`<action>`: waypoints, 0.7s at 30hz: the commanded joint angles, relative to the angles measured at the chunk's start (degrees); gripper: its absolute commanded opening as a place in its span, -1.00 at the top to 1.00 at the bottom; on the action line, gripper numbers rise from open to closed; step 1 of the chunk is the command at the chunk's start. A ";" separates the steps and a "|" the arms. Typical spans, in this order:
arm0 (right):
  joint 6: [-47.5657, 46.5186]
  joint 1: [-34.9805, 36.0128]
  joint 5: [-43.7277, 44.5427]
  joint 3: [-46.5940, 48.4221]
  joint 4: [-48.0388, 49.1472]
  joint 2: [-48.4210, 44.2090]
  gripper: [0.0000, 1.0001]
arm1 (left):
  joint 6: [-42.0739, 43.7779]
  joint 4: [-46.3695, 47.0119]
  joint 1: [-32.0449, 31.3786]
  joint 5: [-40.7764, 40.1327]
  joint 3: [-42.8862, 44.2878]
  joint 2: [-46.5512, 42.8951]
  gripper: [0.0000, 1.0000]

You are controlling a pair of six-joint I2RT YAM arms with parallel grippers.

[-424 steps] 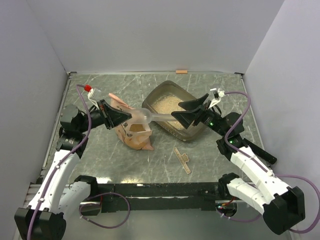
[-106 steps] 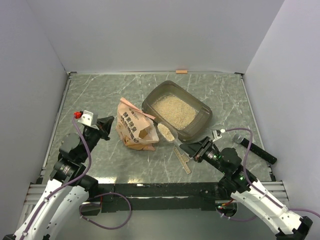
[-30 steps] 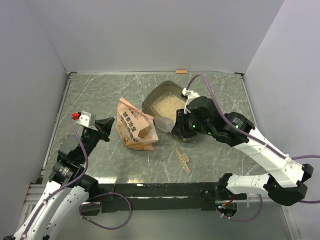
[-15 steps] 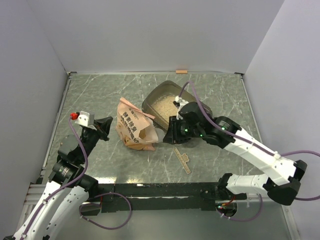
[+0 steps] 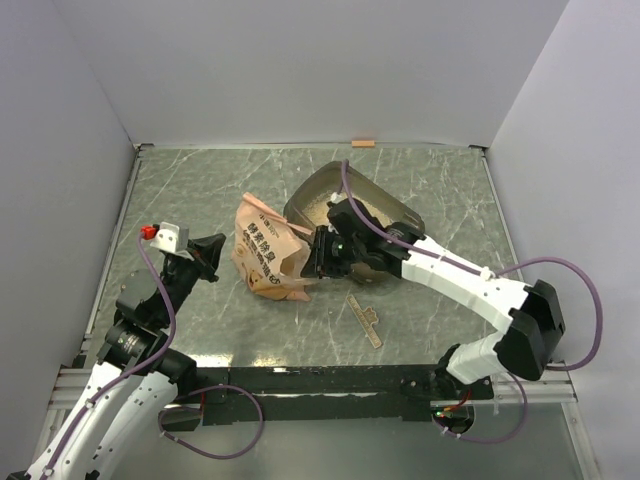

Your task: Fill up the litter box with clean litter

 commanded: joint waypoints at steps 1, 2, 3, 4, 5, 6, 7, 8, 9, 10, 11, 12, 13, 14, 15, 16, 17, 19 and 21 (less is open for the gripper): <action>6.06 -3.59 -3.38 -3.82 5.63 1.55 1.00 | -1.33 -0.30 -0.21 -1.36 2.22 -0.27 0.98; 6.33 -3.94 -3.91 -4.27 6.09 1.99 1.00 | -1.25 -0.22 -0.21 -1.45 2.22 -0.26 0.98; 6.59 -4.03 -4.44 -4.71 6.96 3.30 1.00 | -1.25 -0.30 -0.21 -1.53 2.22 -0.18 0.98; 7.03 -4.56 -5.14 -5.41 7.75 4.27 1.00 | -1.16 -0.30 -0.21 -1.53 2.22 -0.09 0.98; 7.21 -4.65 -6.80 -5.68 9.41 6.28 1.00 | -1.16 -0.22 -0.21 -1.53 2.22 0.00 0.99; 7.30 -4.74 -7.51 -5.94 10.30 7.35 1.00 | -1.07 -0.39 -0.21 -1.53 2.22 0.00 0.98; 7.56 -5.00 -8.30 -6.38 11.00 8.49 1.00 | -1.07 -0.22 -0.21 -1.53 2.22 0.00 0.98; 7.82 -5.00 -9.44 -6.65 13.27 10.59 1.00 | -1.07 -0.39 -0.21 -1.53 2.22 0.09 0.98; 8.09 -5.18 -10.06 -7.00 14.34 11.48 1.00 | -1.07 -0.39 -0.21 -1.53 2.31 0.17 0.98; 8.52 -5.35 -10.59 -7.35 15.48 12.44 1.00 | -0.98 -0.48 -0.30 -1.62 2.31 0.26 0.98; 8.88 -5.35 -10.94 -7.61 16.63 14.28 1.00 | -0.90 -0.48 -0.21 -1.62 2.31 0.26 0.98; 9.05 -5.35 -11.81 -7.79 19.07 15.00 1.00 | -0.90 -0.48 -0.21 -1.62 2.31 0.35 0.98; 9.58 -5.27 -12.00 -8.32 20.32 15.61 1.00 | -0.81 -0.57 -0.21 -1.71 2.31 0.35 0.98; 9.76 -5.35 -12.26 -8.67 21.72 16.58 1.00 | -0.72 -0.48 -0.21 -1.80 2.31 0.44 0.98; 10.02 -5.27 -12.52 -8.93 24.87 16.85 1.00 | -0.72 -0.57 -0.21 -1.89 2.31 0.44 0.98; 10.20 -5.35 -12.96 -10.07 26.90 17.11 1.00 | -0.63 -0.57 -0.21 -1.97 2.31 0.44 0.99; 10.28 -5.35 -13.14 -10.60 28.92 17.20 1.00 | -0.63 -0.57 -0.21 -2.06 2.31 0.44 0.98; 10.11 -5.27 -13.49 -12.71 34.28 16.68 1.00 | -0.46 -0.39 -0.21 -2.06 2.22 0.53 0.98; 10.46 -5.35 -14.19 -16.03 41.99 15.71 1.00 | -0.46 -0.57 -0.21 -1.89 2.22 0.70 0.98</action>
